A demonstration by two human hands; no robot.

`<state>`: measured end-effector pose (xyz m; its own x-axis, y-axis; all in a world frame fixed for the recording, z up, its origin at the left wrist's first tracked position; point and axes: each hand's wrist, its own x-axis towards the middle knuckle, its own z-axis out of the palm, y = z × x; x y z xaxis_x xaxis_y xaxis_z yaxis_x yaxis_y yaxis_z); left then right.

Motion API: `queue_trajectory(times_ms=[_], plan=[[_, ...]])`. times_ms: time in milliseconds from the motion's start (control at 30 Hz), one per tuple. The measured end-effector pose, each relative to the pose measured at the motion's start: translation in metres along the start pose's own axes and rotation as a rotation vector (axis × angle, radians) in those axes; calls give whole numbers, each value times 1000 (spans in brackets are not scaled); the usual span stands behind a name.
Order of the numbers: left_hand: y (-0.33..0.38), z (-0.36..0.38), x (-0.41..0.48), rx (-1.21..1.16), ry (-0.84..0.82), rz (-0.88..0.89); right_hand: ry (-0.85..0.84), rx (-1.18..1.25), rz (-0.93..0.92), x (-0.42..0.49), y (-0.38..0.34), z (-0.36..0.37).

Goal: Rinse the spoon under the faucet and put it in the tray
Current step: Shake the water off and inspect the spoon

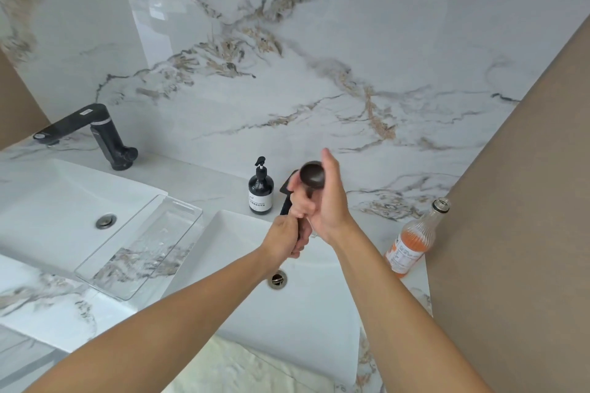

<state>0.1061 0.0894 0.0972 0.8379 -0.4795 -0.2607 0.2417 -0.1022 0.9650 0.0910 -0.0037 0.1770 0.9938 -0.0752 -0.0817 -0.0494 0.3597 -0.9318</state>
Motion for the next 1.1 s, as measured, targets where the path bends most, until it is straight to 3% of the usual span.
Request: queue_trajectory(times_ms=[100, 167, 300, 400, 600, 700, 833, 1100], plan=[[-9, 3, -11, 75, -2, 105, -28, 322, 84, 2, -8, -17], [-8, 2, -14, 131, -25, 156, -53, 384, 46, 3, -12, -25], [7, 0, -11, 107, -29, 186, -5, 272, -50, -2, 3, -20], [-10, 3, -19, 145, -37, 214, 26, 121, -10, -1, 3, -22], [-19, -6, -18, 198, 0, 251, 128, 228, -10, -3, 25, -17], [-28, -14, -24, 211, 0, 248, 56, 118, 24, 1, 22, -17], [-26, -29, -21, 258, 77, 271, 73, 223, 49, 0, 30, -11], [-25, -71, -25, 37, -128, 100, -28, -310, -5, 4, 33, -18]])
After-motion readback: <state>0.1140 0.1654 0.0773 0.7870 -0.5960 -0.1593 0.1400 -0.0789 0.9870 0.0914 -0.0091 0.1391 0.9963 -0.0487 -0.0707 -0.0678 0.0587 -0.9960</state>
